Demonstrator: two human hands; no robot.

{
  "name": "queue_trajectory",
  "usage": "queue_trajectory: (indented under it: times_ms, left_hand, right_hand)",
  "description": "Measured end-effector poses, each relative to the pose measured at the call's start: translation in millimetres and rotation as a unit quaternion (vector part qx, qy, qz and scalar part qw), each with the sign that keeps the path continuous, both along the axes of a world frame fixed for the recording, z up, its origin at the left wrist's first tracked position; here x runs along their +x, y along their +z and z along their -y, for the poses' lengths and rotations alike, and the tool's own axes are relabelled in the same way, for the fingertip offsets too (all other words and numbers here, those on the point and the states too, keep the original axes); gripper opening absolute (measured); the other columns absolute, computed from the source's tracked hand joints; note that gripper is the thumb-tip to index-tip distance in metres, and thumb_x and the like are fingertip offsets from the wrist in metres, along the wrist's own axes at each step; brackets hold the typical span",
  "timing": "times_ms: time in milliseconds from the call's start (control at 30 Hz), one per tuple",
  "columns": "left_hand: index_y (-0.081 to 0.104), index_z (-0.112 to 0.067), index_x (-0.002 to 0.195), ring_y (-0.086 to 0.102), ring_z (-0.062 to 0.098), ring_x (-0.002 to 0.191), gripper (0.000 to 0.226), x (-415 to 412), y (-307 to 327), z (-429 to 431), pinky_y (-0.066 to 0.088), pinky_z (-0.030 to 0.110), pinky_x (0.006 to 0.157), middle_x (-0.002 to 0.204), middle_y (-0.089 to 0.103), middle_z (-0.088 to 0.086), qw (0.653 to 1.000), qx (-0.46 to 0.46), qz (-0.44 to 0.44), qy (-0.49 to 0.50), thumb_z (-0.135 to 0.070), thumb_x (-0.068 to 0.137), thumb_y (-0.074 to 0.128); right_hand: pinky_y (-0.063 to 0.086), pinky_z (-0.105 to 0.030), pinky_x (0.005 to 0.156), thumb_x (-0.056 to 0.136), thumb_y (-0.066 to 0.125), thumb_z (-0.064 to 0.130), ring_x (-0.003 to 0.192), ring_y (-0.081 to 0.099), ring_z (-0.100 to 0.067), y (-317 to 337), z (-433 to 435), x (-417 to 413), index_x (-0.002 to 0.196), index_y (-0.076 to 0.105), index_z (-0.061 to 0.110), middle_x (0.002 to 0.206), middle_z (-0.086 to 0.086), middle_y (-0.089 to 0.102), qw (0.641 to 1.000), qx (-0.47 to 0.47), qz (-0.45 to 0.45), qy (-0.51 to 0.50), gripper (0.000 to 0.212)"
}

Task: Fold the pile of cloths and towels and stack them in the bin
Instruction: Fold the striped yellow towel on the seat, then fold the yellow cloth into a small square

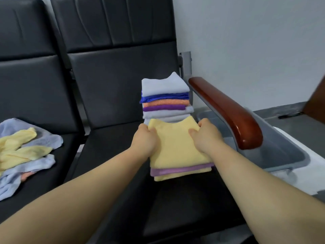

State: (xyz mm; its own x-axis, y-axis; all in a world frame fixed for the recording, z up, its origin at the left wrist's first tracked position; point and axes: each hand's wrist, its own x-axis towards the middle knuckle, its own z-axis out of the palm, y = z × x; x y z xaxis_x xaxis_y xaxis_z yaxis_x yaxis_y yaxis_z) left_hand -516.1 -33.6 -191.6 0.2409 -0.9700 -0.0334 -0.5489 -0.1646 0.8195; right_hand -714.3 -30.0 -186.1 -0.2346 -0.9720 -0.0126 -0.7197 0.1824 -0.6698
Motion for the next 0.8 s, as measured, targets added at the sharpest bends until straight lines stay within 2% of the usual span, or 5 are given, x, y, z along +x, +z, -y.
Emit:
queue_trajectory:
  times_ms: [233, 400, 500, 600, 800]
  left_hand:
    - [0.042, -0.013, 0.104, 0.053, 0.016, 0.07, 0.023, -3.6, -19.8, 2.5, 0.041, 0.034, 0.06, 0.088, 0.056, 0.001, 0.999, -0.008, 0.045, 0.01, -0.034, 0.098, 0.05]
    - [0.042, -0.015, 0.118, 0.055, 0.015, 0.064, 0.031, 12.6, -9.5, -7.2, 0.043, 0.031, 0.055, 0.083, 0.062, 0.002, 0.997, -0.014, 0.074, 0.005, -0.037, 0.099, 0.054]
    - [0.042, -0.016, 0.124, 0.06, 0.016, 0.065, 0.034, 34.2, -0.9, -20.8, 0.048, 0.033, 0.056, 0.08, 0.065, 0.002, 0.995, -0.018, 0.099, 0.003, -0.037, 0.1, 0.055]
    - [0.042, -0.018, 0.127, 0.064, 0.015, 0.073, 0.035, 68.4, 8.5, -35.9, 0.052, 0.034, 0.062, 0.085, 0.064, -0.001, 0.992, -0.02, 0.122, 0.006, -0.037, 0.101, 0.056]
    - [0.046, -0.022, 0.129, 0.061, 0.009, 0.084, 0.042, 175.1, 15.4, -68.9, 0.047, 0.031, 0.065, 0.1, 0.061, -0.009, 0.981, 0.013, 0.19, 0.026, -0.04, 0.094, 0.062]
  right_hand:
    - [0.051, -0.041, 0.084, 0.101, 0.061, 0.049, 0.112, 0.06, -0.03, -10.7, -3.9, -17.7, 0.136, 0.049, 0.014, 0.129, -0.008, 0.06, 0.999, -0.005, -0.034, 0.007, 0.051]
    - [0.052, -0.042, 0.093, 0.098, 0.064, 0.053, 0.116, 0.055, -0.023, 0.4, -20.3, -10.7, 0.137, 0.049, 0.018, 0.133, -0.003, 0.055, 0.993, -0.043, -0.081, 0.076, 0.055]
    - [0.048, -0.043, 0.103, 0.099, 0.06, 0.054, 0.128, 0.049, -0.024, 6.7, -31.1, 11.8, 0.144, 0.048, 0.02, 0.143, -0.002, 0.051, 0.981, -0.058, -0.13, 0.131, 0.058]
    - [0.046, -0.041, 0.104, 0.1, 0.059, 0.053, 0.126, 0.05, -0.022, 15.3, -38.0, 44.8, 0.14, 0.05, 0.022, 0.139, 0.0, 0.054, 0.967, -0.088, -0.167, 0.169, 0.052]
    - [0.048, -0.037, 0.102, 0.1, 0.06, 0.05, 0.127, 0.052, -0.019, 16.4, -48.9, 137.1, 0.138, 0.053, 0.025, 0.137, 0.005, 0.055, 0.945, -0.117, -0.153, 0.264, 0.047]
